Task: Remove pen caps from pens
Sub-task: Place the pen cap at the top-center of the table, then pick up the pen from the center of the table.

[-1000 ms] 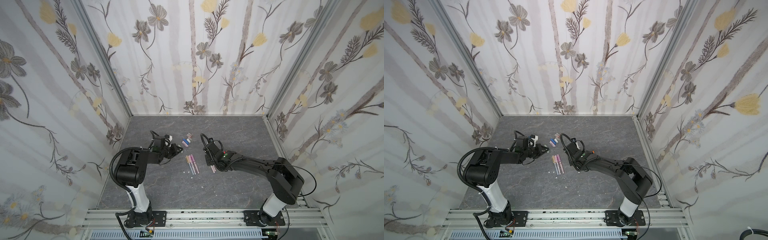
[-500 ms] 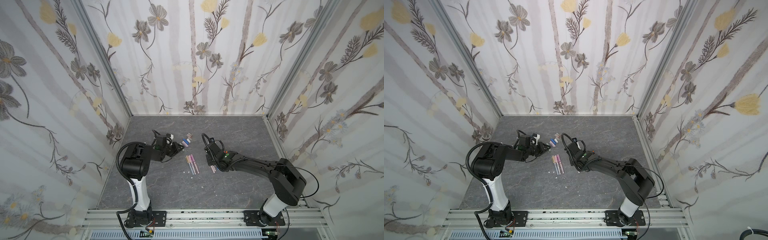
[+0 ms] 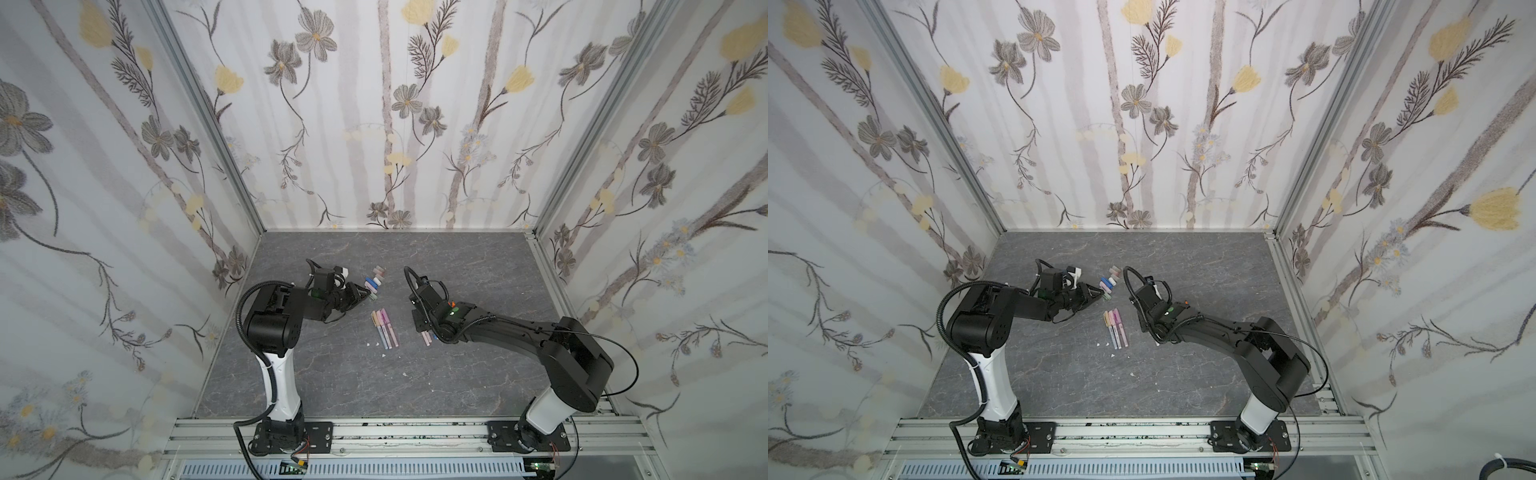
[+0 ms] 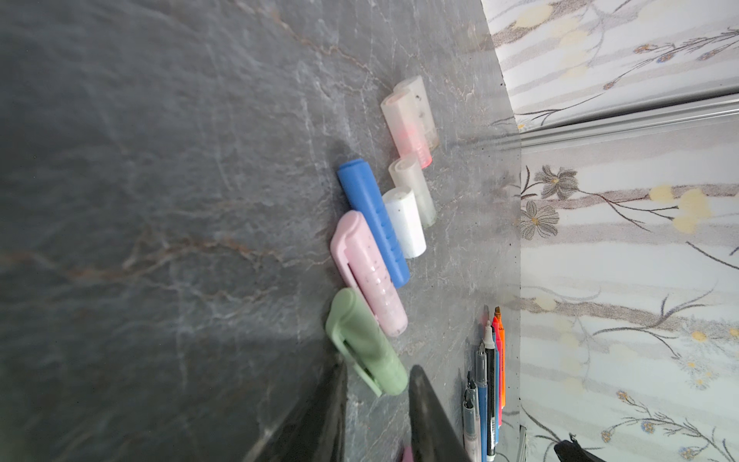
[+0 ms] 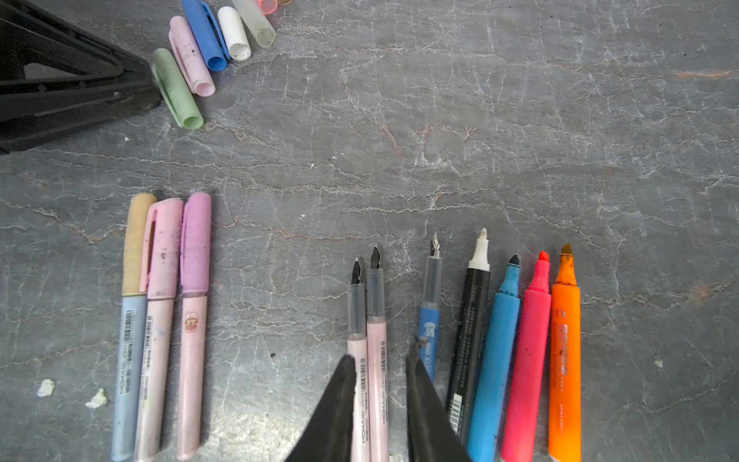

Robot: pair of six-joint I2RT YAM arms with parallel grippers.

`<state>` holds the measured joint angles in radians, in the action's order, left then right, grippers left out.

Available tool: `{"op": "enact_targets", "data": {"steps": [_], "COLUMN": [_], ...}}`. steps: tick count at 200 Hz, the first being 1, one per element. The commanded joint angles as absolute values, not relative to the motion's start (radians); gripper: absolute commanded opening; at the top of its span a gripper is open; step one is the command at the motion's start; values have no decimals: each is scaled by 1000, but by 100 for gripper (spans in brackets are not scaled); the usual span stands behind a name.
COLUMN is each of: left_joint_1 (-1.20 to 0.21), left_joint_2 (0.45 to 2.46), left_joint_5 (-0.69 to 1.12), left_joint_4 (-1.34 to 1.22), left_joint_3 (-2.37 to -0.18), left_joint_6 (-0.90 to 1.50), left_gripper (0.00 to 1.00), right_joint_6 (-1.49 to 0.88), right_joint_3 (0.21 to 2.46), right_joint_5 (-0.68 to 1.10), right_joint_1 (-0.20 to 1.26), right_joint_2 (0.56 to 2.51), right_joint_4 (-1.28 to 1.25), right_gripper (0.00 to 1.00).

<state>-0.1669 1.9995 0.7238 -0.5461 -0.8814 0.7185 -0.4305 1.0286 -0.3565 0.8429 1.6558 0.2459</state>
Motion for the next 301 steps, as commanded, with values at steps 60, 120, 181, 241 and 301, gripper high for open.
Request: {"op": "enact_targets", "data": {"steps": [60,120,181,241,301], "left_joint_1": [-134,-114,-114,-114,-114], "left_joint_2": [1774,1664,1648,1644,1636], "left_joint_5": [714,684,683,687,690], "left_joint_4": [-445,-340,-350,-349,-344], "left_joint_3": [-808,-781,-761,-763,-762], "left_joint_6": [649,585,588,588,586], "left_gripper": [28,30,30,30,30], "right_joint_6": [-452,-469,-470,-471,-469], "right_joint_3": [1051,1098,1135,1152,1152], "right_joint_5": [-199,-154,-154,-158,-178], "right_joint_1": [925,960,965,965,968], "right_joint_2": [1727,1806,1879,1924,1960], "right_joint_4": [152,136,152,154,182], "right_gripper": [24,24,24,24,21]}}
